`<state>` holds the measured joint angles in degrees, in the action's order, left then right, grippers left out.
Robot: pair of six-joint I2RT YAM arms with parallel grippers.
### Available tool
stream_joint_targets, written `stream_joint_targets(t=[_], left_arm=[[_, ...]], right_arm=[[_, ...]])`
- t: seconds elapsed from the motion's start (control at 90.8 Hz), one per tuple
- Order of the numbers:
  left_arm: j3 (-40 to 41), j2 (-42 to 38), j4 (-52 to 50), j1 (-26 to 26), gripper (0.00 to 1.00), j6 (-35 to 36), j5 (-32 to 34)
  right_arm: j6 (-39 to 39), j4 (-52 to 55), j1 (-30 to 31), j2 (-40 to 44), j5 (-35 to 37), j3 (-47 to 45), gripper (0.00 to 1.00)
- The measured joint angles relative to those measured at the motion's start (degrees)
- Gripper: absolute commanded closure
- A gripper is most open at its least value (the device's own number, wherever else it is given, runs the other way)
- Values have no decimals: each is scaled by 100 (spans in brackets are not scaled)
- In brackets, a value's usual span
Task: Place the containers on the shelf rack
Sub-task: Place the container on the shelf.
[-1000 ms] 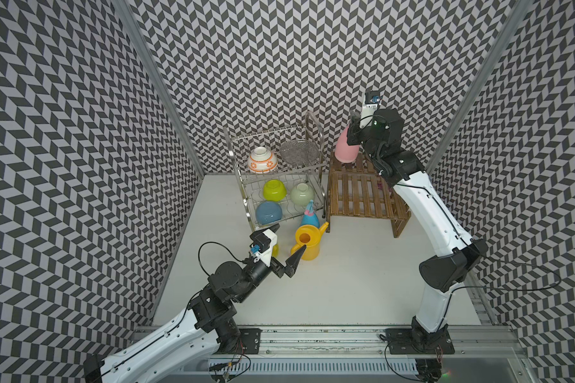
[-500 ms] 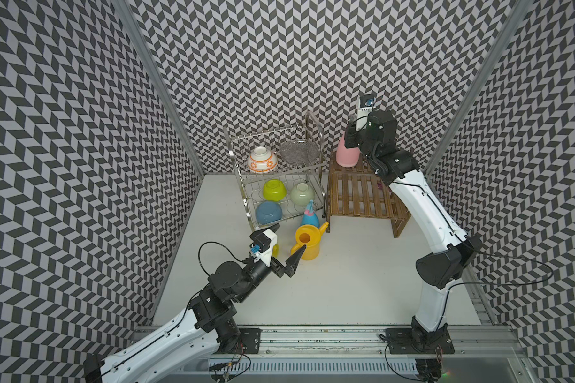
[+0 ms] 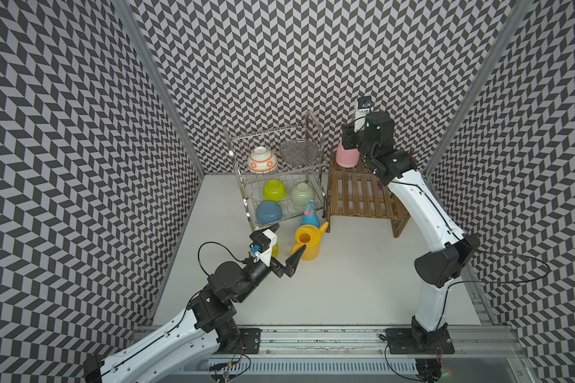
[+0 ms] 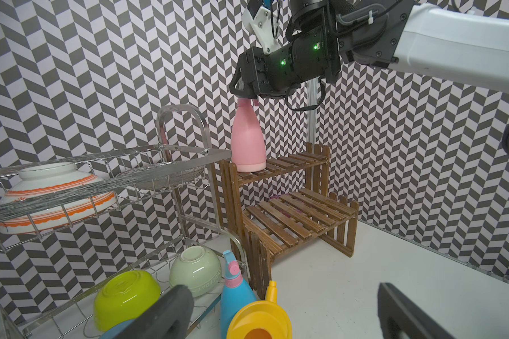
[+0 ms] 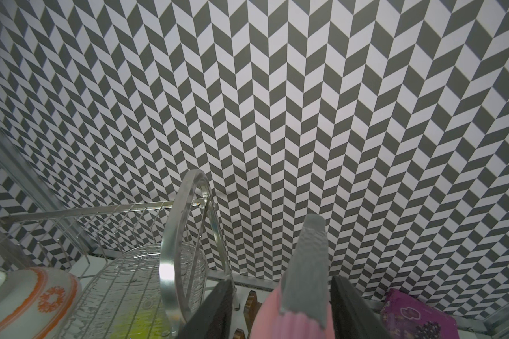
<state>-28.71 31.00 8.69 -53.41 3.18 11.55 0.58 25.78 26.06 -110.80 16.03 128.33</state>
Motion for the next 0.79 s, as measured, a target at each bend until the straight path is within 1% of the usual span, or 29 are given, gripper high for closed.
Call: stream_joint_targets(t=[0.143,0.176,0.33,0.474,0.617,0.793], left_arm=[[0,-7,0,0,0,15,-2],[0,-11,0,0,0,17,-2],[0,-44,-2,0,0,20,-22],[0,-44,-17,0,0,20,-109],[0,-37,-26,0,0,13,-293],[76,79,28,-2,0,-37,-627]], right_arm=[[-4,11,0,125,-35,-101,4],[-13,4,0,214,-61,-205,0],[11,-92,0,1078,-234,-1202,0],[46,-341,0,2282,-424,-2396,0],[35,-986,0,4035,-721,-4168,0],[28,-1956,0,6662,-1213,-6828,0]])
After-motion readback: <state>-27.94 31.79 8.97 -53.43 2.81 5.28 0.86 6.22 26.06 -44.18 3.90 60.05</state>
